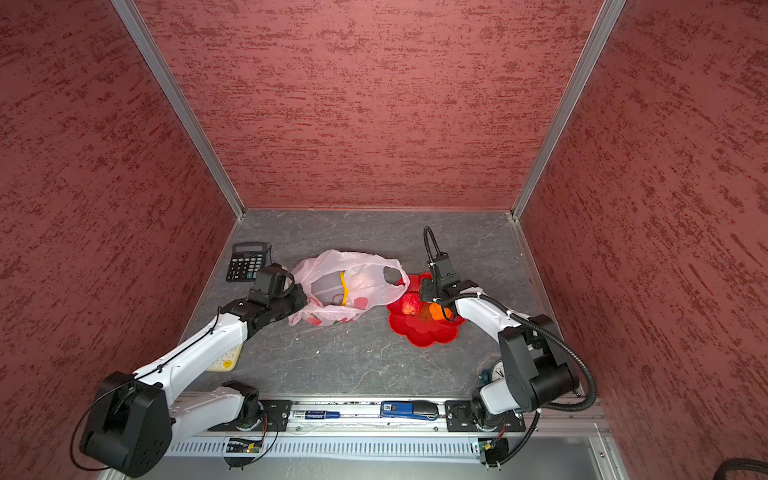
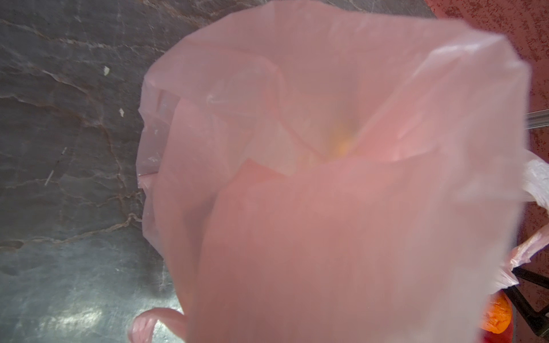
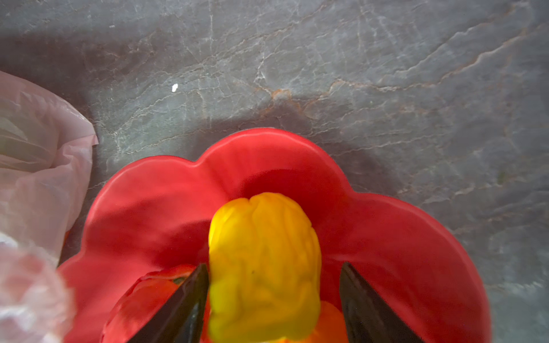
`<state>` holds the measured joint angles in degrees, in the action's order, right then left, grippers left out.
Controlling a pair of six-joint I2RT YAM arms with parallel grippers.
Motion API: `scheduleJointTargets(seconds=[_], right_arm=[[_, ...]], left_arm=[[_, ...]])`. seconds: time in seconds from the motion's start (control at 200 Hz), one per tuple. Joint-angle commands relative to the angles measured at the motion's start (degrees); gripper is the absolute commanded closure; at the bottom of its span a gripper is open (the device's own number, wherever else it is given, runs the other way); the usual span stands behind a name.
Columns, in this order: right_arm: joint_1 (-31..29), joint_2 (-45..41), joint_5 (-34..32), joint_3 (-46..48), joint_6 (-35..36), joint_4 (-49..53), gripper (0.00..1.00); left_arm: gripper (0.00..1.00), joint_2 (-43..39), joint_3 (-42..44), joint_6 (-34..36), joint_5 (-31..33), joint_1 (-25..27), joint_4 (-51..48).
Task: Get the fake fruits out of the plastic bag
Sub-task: 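Lower the yellow pepper onto the red plate and open the right gripper, then move the right gripper back into the bag mouth toward the pale pear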
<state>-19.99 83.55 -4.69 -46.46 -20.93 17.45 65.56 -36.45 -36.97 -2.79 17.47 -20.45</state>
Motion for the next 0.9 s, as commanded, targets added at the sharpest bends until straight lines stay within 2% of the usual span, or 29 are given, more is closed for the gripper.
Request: scheduleJointTargets(seconds=[0.0,0.195,0.406,0.526,0.651,0.892], right_arm=[[0.4,-4.9,-2.4,-3.2,1.1,2.9,0.29],[-1.8,-11.8,-1.1,-6.2,1.0,5.6,0.36],[-12.5,-11.2,-0.3,-10.8,-2.3,4.9,0.48],[-19.6,-5.8,3.3,-14.0,-4.9,1.1,0.54],[-26.4,3.3,7.5,-19.3,-6.0,-1.5,0.58],[-33.1,14.8,14.8,-27.1,-5.4,-1.8,0.59]], left_arm=[[1.00,-1.4,-1.2,1.6,-2.0,0.3,-2.4],[1.00,-2.2,1.4,1.7,-2.7,0.5,-2.8],[1.00,-1.9,6.0,-1.2,1.8,3.9,1.7],[1.00,-1.2,7.8,-3.3,3.3,4.8,3.9],[1.00,-0.8,8.4,-5.1,5.5,5.7,4.5],[1.00,-1.1,9.2,-7.7,8.1,7.0,5.5]])
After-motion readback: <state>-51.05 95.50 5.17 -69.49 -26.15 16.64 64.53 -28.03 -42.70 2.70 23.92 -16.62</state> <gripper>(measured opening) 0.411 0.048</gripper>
